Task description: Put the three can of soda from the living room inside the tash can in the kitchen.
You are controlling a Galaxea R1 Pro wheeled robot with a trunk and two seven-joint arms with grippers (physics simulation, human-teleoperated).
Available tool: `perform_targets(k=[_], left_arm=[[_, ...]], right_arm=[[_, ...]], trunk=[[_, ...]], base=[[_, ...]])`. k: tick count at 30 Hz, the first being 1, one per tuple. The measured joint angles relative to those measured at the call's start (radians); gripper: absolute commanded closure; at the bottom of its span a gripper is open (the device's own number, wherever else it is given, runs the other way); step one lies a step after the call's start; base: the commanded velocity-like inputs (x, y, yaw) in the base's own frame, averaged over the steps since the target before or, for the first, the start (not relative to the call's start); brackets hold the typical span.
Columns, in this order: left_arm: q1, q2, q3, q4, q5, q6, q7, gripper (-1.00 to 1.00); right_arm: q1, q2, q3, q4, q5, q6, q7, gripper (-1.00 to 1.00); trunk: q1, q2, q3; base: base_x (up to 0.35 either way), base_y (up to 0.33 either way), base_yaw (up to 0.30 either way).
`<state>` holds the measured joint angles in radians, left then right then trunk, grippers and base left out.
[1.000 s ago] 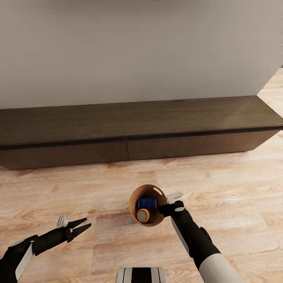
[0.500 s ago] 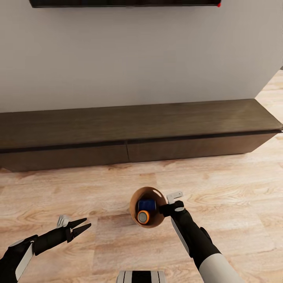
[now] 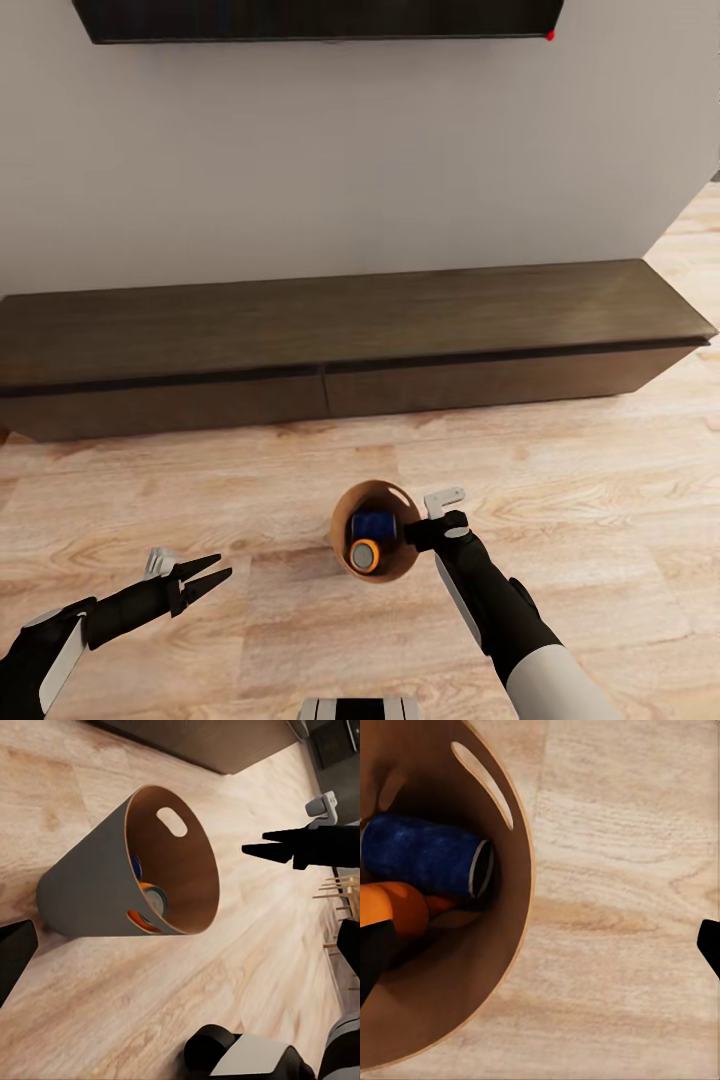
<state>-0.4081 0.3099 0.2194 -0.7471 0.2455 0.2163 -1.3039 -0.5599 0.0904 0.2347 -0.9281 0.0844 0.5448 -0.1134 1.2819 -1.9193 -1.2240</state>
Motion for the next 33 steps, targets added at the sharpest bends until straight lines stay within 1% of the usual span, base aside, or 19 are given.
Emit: perform_targets(k=[33], left_arm=[[0.0, 0.0, 0.0, 0.0, 0.0, 0.0, 0.0, -1.0]], right_arm=[[0.0, 0.0, 0.0, 0.0, 0.0, 0.001, 0.0, -1.0]], trunk=[[-0.126, 0.231, 0.103]], base=[[0.0, 0.0, 0.0]])
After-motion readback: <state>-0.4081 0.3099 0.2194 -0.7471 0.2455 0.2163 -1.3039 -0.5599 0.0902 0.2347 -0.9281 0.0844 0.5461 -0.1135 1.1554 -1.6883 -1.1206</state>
